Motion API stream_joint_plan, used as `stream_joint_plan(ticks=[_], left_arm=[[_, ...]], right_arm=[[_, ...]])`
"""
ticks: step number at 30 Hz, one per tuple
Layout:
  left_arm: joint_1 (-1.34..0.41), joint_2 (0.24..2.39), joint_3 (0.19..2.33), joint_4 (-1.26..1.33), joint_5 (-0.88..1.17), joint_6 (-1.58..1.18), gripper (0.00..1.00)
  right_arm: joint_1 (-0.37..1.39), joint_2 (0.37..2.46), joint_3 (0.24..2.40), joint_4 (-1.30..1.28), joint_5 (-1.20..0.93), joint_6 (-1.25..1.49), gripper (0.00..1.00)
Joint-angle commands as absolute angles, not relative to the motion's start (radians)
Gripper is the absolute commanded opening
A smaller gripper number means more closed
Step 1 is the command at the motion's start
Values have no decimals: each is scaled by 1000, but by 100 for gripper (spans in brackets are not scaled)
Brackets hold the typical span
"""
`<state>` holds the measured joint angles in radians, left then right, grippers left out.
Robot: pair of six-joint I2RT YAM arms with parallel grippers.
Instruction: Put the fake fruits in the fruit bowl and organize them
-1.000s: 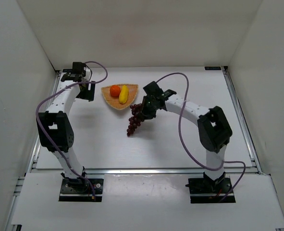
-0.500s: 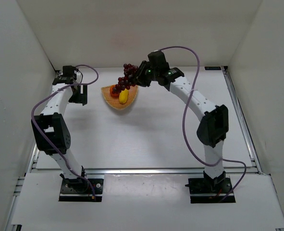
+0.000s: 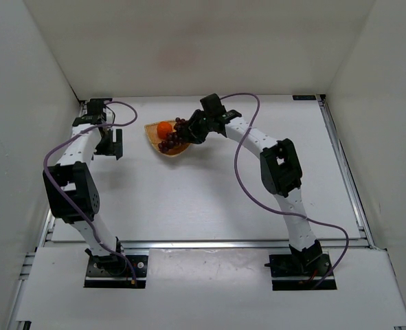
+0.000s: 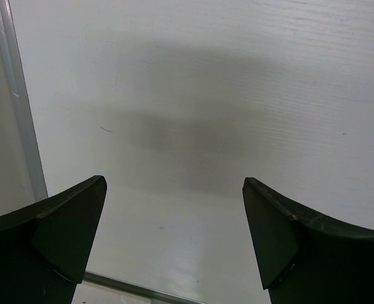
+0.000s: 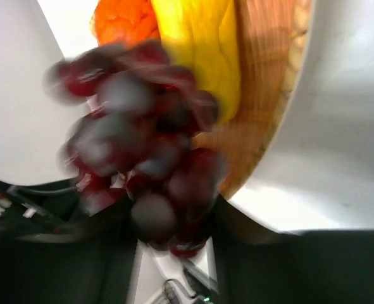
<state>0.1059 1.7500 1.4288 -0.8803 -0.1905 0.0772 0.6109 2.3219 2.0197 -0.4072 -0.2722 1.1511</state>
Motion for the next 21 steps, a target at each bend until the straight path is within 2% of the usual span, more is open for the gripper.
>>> stream_joint_plan(ticks=[1, 2, 4, 11, 16, 21], left_arm=[[115, 1677, 1414, -873, -172, 64, 100], [115, 1677, 1414, -873, -172, 64, 100], [115, 1677, 1414, -873, -172, 64, 100], [115, 1658, 1405, -873, -163, 64, 100], [136, 1612, 1396, -873, -173, 64, 100], [186, 1563, 1342, -873, -164, 64, 100]], right_arm=[[617, 2292, 2054, -330, -350, 1158, 54], [617, 2271, 2031, -330, -322, 1158, 61], [607, 2247, 1978, -330, -313, 1158, 70], [589, 2211, 2034, -386, -304, 1037, 97], [569, 2000, 2024, -526, -195, 807, 99], [439, 1682, 1706, -695, 21, 611, 99]])
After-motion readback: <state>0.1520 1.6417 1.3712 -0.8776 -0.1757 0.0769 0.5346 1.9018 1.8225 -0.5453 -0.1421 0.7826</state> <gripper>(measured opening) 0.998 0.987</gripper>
